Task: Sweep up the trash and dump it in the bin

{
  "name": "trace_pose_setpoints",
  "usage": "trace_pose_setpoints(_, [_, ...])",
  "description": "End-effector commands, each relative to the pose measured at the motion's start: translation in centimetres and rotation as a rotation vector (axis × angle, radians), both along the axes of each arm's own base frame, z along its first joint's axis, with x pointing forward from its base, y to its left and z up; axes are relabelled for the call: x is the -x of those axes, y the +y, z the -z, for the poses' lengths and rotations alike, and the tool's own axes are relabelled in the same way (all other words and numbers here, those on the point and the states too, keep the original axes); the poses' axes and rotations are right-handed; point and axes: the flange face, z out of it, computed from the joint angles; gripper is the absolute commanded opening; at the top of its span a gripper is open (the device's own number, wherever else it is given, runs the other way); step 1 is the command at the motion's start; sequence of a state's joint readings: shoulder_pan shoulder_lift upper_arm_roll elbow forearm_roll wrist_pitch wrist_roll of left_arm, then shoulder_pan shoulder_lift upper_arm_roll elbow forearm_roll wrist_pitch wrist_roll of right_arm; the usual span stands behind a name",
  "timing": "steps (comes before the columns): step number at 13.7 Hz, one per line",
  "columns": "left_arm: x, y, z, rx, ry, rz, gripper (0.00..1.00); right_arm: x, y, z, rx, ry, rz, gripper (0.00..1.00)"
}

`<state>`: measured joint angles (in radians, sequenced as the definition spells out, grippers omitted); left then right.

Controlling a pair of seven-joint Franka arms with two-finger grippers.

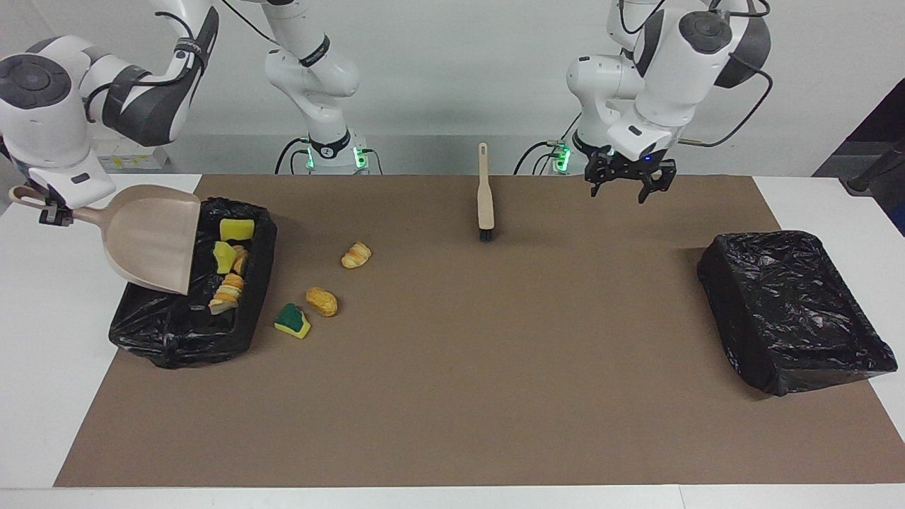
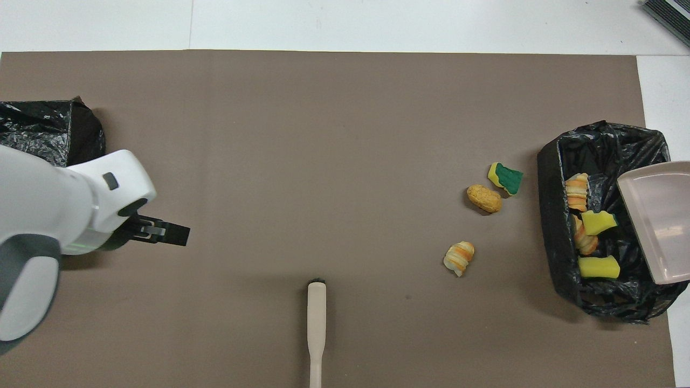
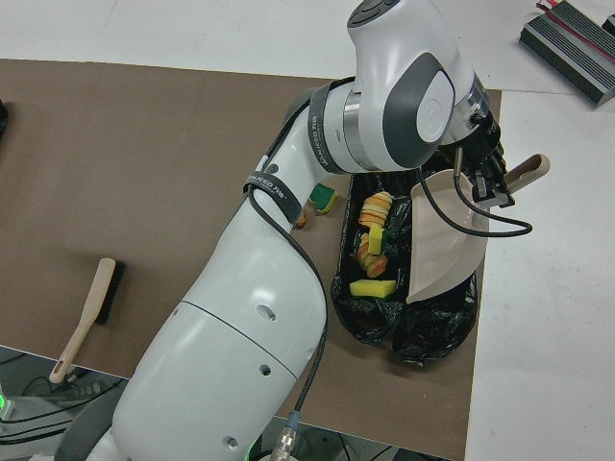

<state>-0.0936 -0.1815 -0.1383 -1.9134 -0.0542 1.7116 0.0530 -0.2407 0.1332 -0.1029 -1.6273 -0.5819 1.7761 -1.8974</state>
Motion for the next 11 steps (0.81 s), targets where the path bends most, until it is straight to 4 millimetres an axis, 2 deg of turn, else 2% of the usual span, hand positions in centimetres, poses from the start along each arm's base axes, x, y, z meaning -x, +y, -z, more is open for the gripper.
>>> trace_pose_setpoints(1, [-1.8,4.9,-3.1,-0.004,-0.032,0.110,1.00,1.2,0.3,-2.2,0.006,-0.024,0.042,0.00])
trace_pose_setpoints(3, [-3.3,7.9,-4.7,0.009,-0.046,0.111,1.00,0.5,1.6,-2.4,-0.054,-0.109,0.125,0.00])
trace_pose_setpoints(5, [-5.1,8.4,-5.9,0.022,-0.031,0.099,1.00,0.2,3.1,-1.7,-0.152,-0.184,0.272,0.00])
trace_pose_setpoints(7, [-6.6,8.8,-7.1,0.019,-0.034,0.083,1.00,-0.8,7.0,-1.0,-0.226,-0.210,0.353,0.00])
trace_pose_setpoints(9, [-7.4,8.6,-7.3,0.019,-0.021,0.015,1.00,-1.6,10.5,-0.6,-0.292,-0.263,0.485,0.00])
trace_pose_setpoints(11, [-7.2,8.9,-7.8,0.022,-0.040,-0.056,1.00,-2.1,16.1,-0.2,-0.275,-0.290,0.593,0.00])
